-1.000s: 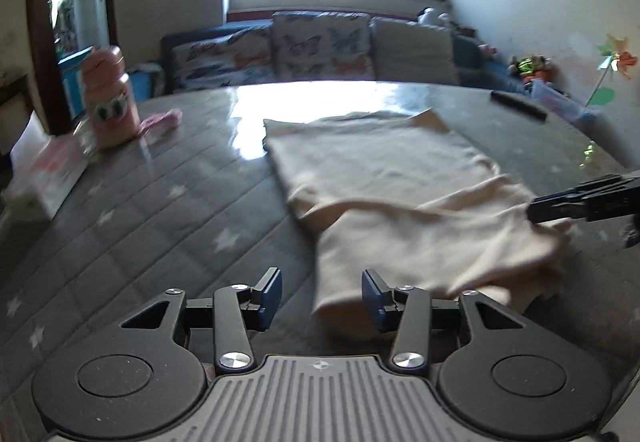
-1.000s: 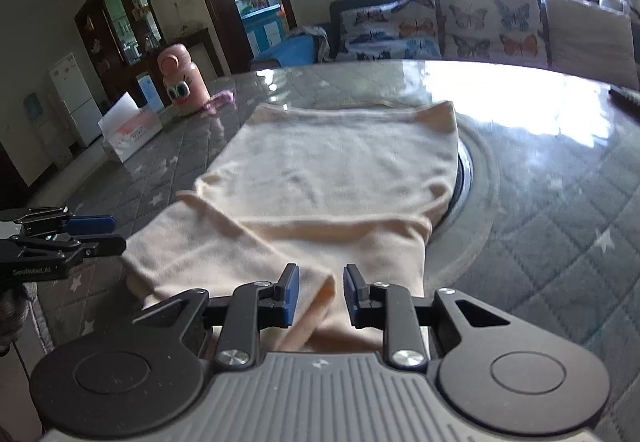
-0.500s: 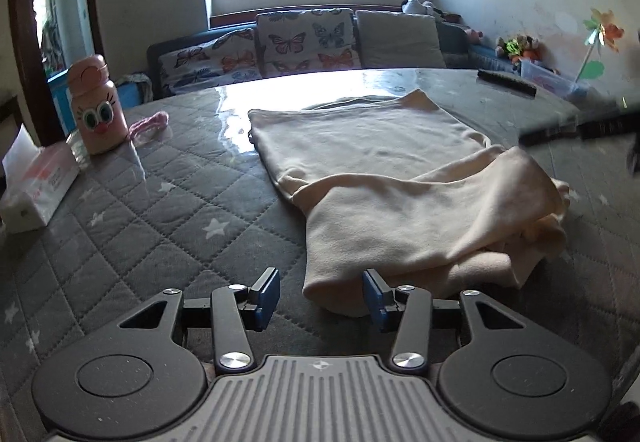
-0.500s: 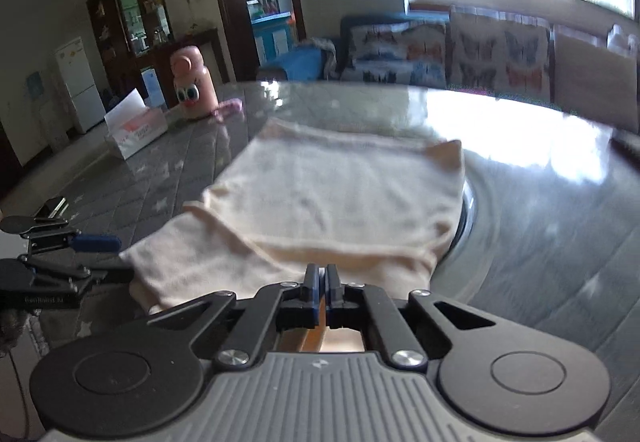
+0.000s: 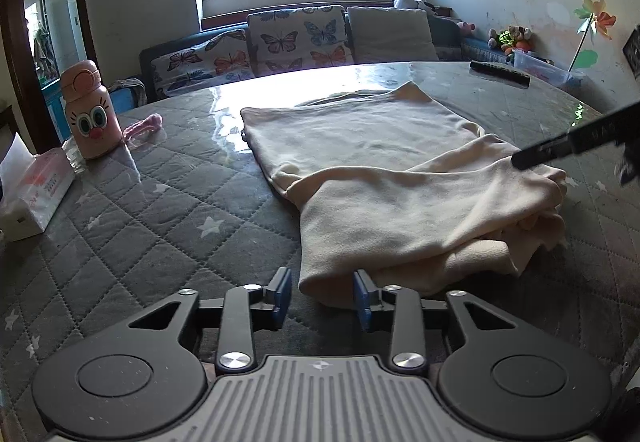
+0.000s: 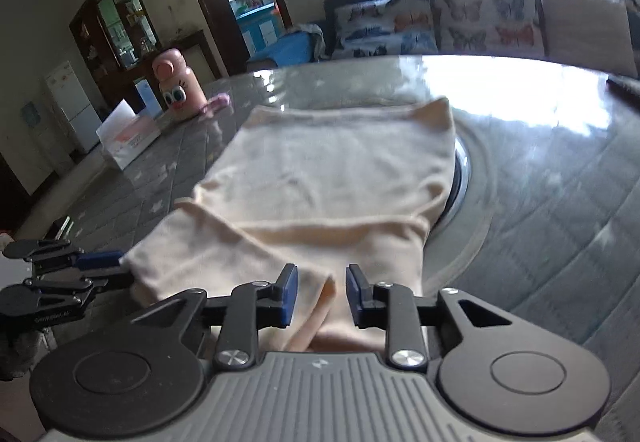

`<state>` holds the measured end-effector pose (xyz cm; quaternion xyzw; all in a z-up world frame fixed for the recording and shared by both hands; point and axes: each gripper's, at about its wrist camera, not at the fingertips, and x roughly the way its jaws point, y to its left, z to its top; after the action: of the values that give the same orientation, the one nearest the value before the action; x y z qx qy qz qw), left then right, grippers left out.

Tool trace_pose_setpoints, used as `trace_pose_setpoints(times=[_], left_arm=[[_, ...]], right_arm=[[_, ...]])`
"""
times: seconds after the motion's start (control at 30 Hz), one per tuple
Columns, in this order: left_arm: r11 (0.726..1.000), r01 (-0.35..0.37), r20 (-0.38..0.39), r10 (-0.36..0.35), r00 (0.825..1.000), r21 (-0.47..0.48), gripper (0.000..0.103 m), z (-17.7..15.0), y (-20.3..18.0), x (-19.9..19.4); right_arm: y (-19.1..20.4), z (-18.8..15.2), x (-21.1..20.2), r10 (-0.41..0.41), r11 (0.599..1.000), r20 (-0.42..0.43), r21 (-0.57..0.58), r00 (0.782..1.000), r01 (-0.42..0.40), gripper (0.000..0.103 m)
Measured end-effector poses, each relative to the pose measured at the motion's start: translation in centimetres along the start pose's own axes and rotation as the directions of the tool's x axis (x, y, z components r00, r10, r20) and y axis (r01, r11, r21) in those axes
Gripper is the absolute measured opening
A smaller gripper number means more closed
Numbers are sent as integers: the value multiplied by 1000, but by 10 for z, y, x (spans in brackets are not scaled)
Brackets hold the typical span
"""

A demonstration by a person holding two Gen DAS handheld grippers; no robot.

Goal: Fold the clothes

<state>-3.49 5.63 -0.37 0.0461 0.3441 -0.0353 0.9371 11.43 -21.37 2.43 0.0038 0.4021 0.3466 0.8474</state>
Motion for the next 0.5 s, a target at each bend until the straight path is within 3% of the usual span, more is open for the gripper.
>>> trace_pose_setpoints(times=[0.07, 0.1, 0.17, 0.27, 0.4, 0.5], left_arm=[[1000, 2, 0, -2, 1000, 1, 38, 0, -1, 0], [1000, 3, 0, -3, 1000, 2, 38, 0, -2, 0], [1000, 0, -1, 0, 1000, 8, 38, 1, -2, 1], [1000, -4, -2, 4, 1000, 13, 36, 2, -2, 2], [1000, -4, -4, 4, 1000, 15, 18, 2, -3, 3], [1000, -1, -8, 1, 1000, 19, 9, 2, -5, 5]], right_arm=[[1, -4, 5, 7, 1000, -13, 6, 1000, -7, 23], [4, -6, 8, 3, 1000, -19, -4, 1000, -3, 11], [11, -6, 7, -9, 999, -11, -34, 1000, 8, 4], [20, 0, -2, -26, 996, 36, -87, 999, 29, 3], [29, 17, -19, -79, 983, 128, -155, 989, 99, 3], [23, 23, -13, -104, 979, 127, -160, 986, 124, 3]])
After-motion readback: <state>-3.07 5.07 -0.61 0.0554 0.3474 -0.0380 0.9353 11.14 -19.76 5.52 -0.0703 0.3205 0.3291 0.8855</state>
